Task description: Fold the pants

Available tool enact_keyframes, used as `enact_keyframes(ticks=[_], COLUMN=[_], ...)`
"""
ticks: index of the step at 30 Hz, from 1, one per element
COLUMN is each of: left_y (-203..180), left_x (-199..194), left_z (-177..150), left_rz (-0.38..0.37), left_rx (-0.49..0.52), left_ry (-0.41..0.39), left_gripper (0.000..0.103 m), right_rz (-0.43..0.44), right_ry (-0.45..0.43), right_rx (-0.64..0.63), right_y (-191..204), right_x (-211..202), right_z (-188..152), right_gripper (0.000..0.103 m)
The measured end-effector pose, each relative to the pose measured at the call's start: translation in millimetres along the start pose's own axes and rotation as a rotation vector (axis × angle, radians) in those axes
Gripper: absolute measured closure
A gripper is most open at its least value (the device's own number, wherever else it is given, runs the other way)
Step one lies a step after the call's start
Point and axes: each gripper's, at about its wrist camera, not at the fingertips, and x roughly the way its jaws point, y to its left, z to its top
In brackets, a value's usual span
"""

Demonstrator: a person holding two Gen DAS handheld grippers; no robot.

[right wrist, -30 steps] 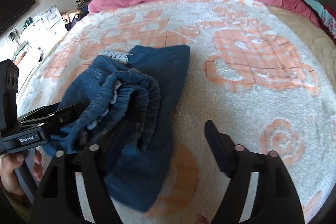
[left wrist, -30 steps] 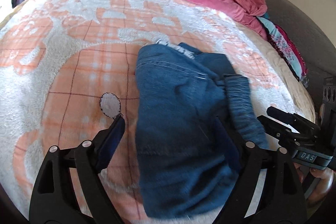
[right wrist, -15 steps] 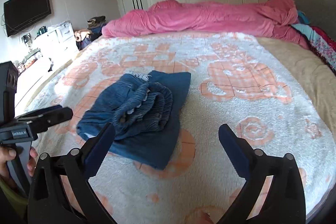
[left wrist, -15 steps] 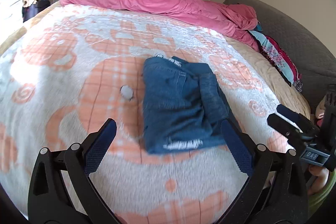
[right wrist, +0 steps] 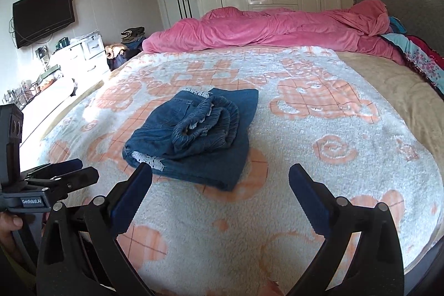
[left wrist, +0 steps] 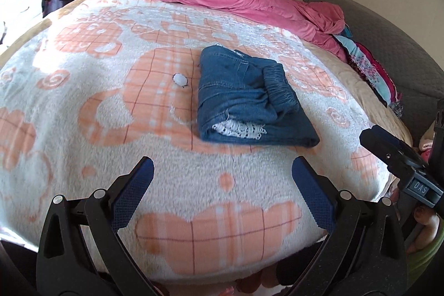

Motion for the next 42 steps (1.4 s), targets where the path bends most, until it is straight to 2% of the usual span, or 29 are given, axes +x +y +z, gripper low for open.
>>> enact_keyframes(ticks=[5,11,21,42], left_y=[4,5,-1,-1], left_x=[-1,10,19,16], left_z=[-9,-12,-13,-10], left_rz=[0.01,0.026,0.026,0.041], left_rx=[-0.012,-0.002,0.021,0.005], left_ry=[0.007,0.021,0.037,0.041], left_gripper=[0.009,0.009,0.009,0.009], right_rz=[-0.003,-0.026,-0.027,-0.04], right_ry=[0.015,0.074,0.079,0.081], right_rx=[0.008,-0.012,-0.008,-0.007], right_y=[2,6,3,1], right_x=[-5,6,10,12], right_z=[-12,-24,-25,-26], right_gripper=[0.005,0.005,0.005,0.005])
